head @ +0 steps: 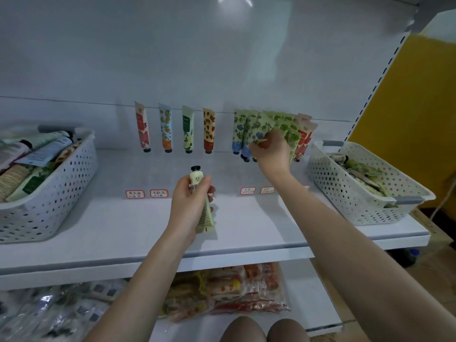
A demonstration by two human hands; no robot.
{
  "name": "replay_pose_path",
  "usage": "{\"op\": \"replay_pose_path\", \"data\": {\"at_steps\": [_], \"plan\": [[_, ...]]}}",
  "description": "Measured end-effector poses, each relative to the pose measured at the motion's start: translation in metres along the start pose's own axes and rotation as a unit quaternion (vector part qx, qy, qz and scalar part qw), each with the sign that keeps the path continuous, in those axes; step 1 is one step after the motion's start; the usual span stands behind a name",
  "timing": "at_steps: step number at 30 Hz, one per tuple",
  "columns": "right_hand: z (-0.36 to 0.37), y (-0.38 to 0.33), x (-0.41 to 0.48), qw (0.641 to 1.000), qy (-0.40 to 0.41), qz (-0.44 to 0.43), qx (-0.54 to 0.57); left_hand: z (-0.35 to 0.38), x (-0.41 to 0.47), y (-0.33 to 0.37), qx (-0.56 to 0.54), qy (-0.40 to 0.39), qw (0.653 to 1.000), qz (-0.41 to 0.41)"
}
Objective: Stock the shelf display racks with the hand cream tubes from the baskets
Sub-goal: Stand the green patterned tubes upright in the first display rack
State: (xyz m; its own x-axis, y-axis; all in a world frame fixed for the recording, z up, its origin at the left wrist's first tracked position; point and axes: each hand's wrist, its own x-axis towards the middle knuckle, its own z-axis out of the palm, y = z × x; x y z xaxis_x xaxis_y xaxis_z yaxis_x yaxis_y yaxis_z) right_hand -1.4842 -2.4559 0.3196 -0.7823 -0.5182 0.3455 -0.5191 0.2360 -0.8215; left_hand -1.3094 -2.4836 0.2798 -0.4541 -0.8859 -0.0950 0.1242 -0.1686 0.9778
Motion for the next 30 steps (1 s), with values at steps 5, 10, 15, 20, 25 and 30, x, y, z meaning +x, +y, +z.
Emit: {"op": "replay_pose_path", "data": {"at_steps": [5, 10, 15, 20, 25, 30], "plan": [[0.026, 0.006, 0.011, 1.0, -0.01, 0.003, -0.019, 0.0, 0.003, 0.005, -0.019, -0.008, 1.0, -0.015], [0.036, 0.013, 0.018, 0.997, -0.014, -0.014, -0.07, -0.001, 0.006, 0.004, -0.025, -0.008, 0.999, -0.026], [0.035, 0.01, 0.027, 0.995, -0.019, -0.027, -0.096, -0.001, 0.01, 0.001, -0.027, -0.013, 0.999, -0.027], [0.038, 0.009, 0.033, 0.993, -0.03, -0.016, -0.111, -0.002, 0.01, -0.002, -0.024, -0.013, 0.999, -0.029], [0.043, 0.012, 0.034, 0.989, -0.045, -0.02, -0.14, -0.004, 0.01, -0.003, -0.021, -0.008, 0.999, -0.027], [0.04, 0.008, 0.039, 0.986, -0.053, -0.016, -0.158, -0.005, 0.011, -0.006, -0.017, -0.009, 0.999, -0.026]]}}
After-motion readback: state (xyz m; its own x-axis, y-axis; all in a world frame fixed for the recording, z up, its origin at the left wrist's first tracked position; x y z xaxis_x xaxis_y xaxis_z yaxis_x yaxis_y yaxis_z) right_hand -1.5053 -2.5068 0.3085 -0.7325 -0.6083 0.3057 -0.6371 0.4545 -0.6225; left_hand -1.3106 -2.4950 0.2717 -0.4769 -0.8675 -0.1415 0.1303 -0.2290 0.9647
